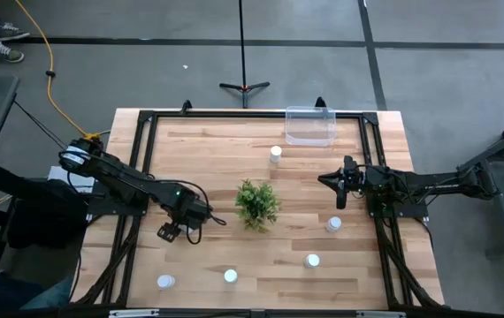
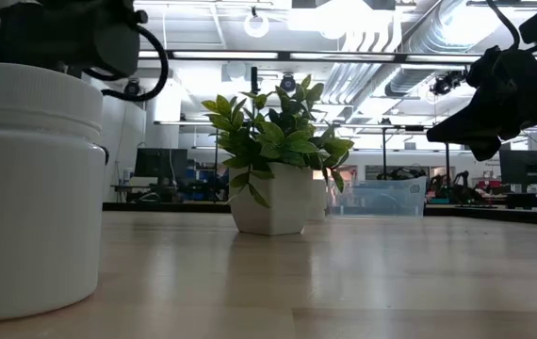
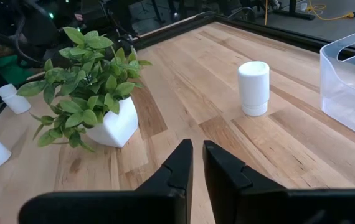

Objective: Pick and place pill bottles into a basket
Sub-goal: Put the white pill bottle into the transparent bin

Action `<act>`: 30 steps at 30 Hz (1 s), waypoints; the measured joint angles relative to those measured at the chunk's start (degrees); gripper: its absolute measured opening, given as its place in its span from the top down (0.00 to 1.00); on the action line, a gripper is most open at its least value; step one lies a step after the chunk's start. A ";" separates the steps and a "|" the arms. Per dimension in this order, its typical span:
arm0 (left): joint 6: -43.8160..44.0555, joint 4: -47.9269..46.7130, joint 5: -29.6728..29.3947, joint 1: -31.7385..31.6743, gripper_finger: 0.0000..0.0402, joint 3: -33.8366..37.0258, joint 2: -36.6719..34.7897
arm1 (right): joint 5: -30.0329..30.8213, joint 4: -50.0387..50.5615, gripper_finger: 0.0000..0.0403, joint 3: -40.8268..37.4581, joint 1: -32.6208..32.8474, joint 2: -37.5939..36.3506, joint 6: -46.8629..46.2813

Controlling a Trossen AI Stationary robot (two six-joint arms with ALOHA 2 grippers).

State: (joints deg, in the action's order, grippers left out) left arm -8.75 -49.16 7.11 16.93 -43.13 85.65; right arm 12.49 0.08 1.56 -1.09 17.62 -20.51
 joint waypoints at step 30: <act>0.03 0.18 -1.37 -0.04 0.45 -0.09 1.98 | 0.02 -0.20 0.94 -0.02 0.00 0.01 0.00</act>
State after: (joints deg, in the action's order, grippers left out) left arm -8.72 -48.98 5.75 16.88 -43.22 87.64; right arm 12.51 -0.12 1.54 -1.09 17.63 -20.51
